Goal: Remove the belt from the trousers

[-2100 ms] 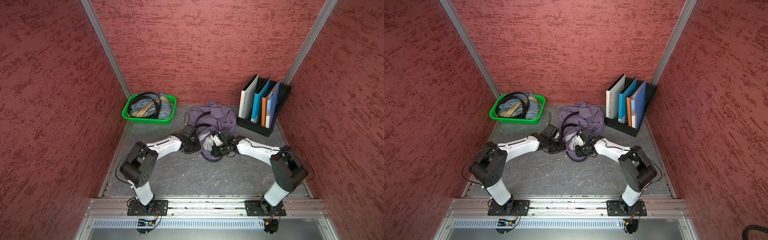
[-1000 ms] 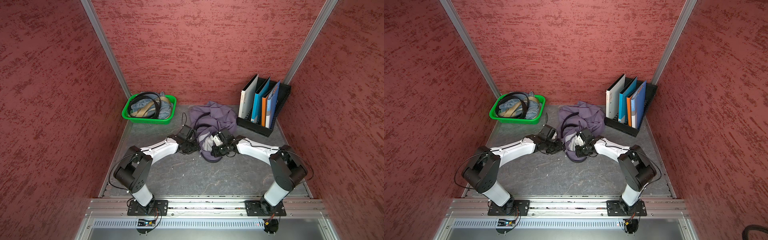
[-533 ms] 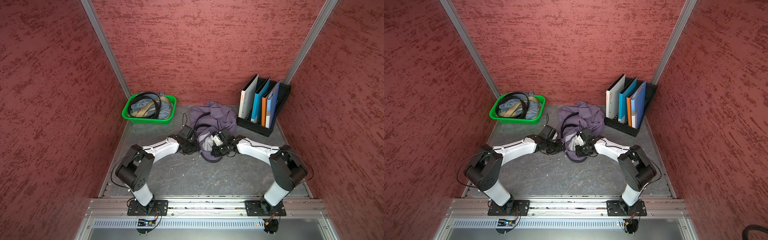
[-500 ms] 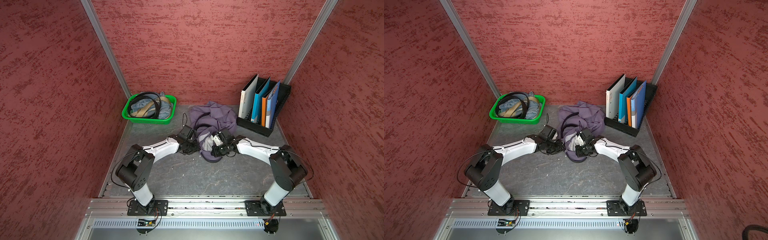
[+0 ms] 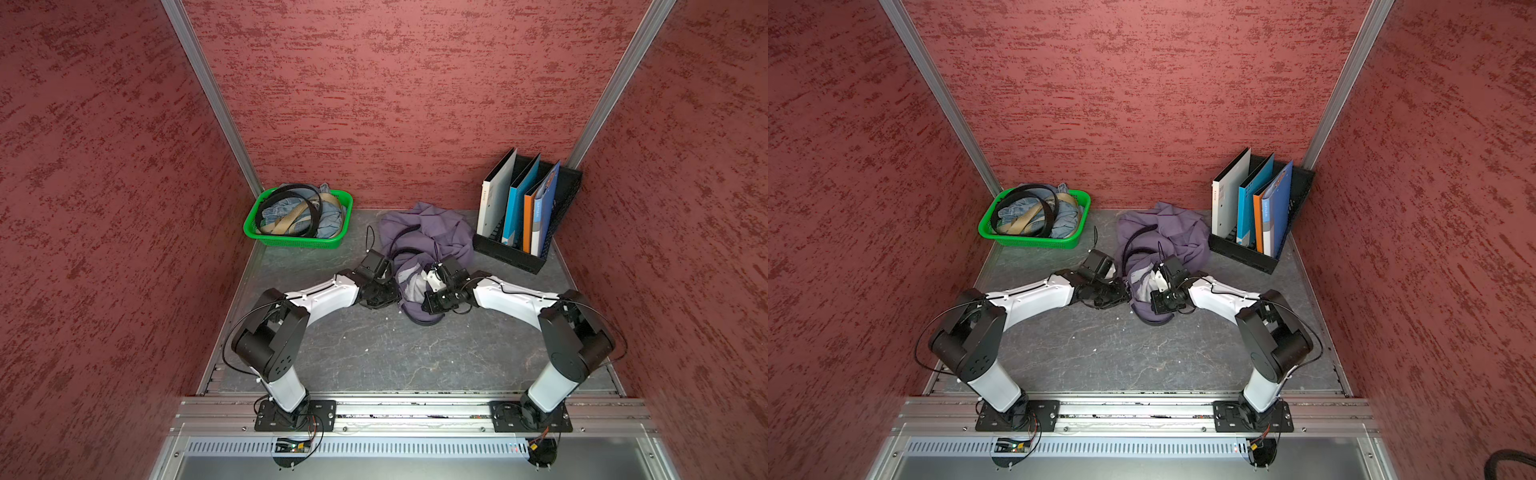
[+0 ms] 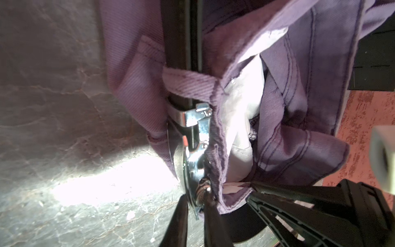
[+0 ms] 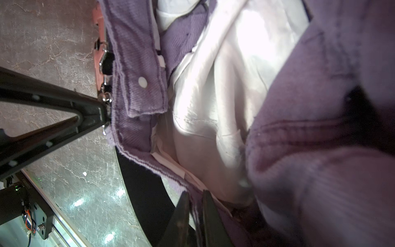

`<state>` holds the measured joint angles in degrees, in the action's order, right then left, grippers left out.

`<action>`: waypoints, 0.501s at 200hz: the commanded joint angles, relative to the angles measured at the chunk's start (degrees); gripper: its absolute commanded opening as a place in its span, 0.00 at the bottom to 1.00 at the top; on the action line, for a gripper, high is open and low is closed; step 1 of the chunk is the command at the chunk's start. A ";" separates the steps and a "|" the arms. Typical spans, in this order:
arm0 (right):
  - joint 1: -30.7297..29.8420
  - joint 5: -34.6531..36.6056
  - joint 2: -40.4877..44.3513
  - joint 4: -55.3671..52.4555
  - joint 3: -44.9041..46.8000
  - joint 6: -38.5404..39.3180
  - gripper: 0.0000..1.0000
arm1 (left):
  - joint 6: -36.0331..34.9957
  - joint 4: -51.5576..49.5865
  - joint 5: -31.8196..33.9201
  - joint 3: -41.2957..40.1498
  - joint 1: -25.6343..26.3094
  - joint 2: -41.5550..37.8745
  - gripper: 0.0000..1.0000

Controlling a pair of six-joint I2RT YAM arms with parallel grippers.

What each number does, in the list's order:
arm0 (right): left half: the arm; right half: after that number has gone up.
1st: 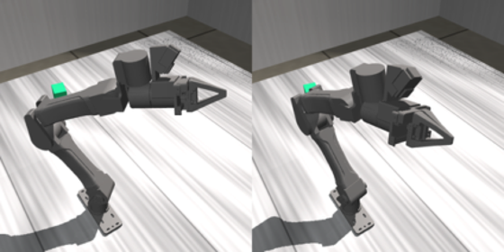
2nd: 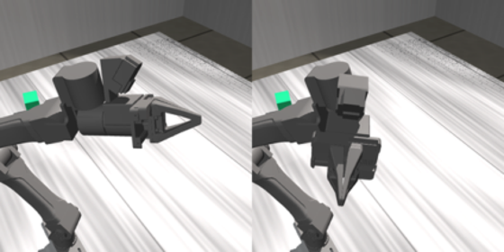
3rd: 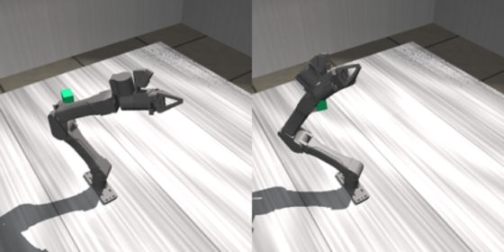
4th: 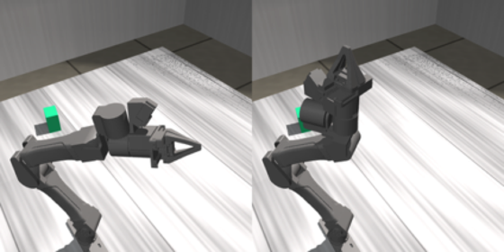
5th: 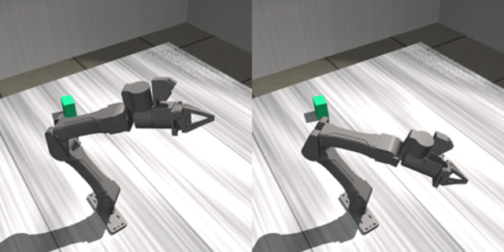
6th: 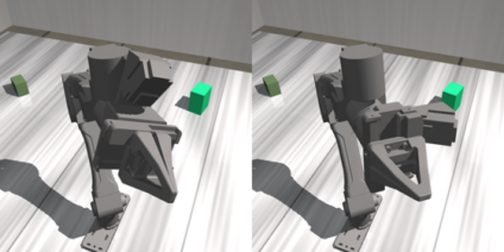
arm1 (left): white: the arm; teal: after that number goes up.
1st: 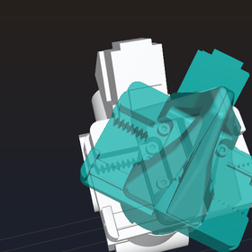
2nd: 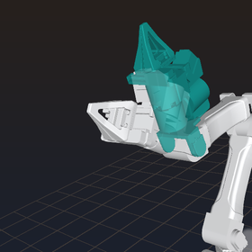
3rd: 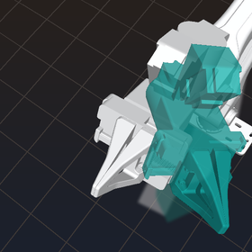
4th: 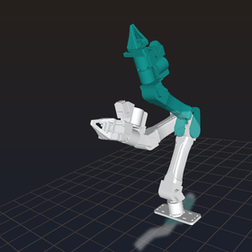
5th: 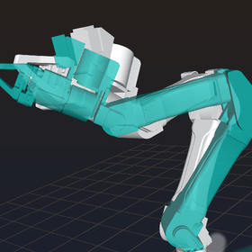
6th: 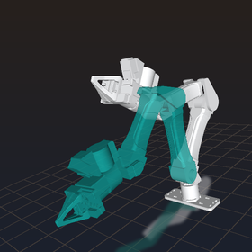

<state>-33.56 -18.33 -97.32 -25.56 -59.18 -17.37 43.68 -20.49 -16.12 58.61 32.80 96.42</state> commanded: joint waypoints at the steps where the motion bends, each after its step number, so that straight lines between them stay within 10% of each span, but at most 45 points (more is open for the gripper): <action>1: 0.45 -0.74 -0.53 0.15 0.12 -0.34 0.15 | -0.18 1.06 0.22 0.10 -0.19 0.15 0.13; 100: 0.60 -0.66 -0.40 0.21 0.46 -0.39 0.15 | 0.12 2.25 -0.80 -0.73 -0.71 0.97 0.00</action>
<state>-33.43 -18.39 -97.32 -25.56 -59.18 -17.39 44.10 -19.51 -16.97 58.54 32.49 96.47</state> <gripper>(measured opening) 0.148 0.048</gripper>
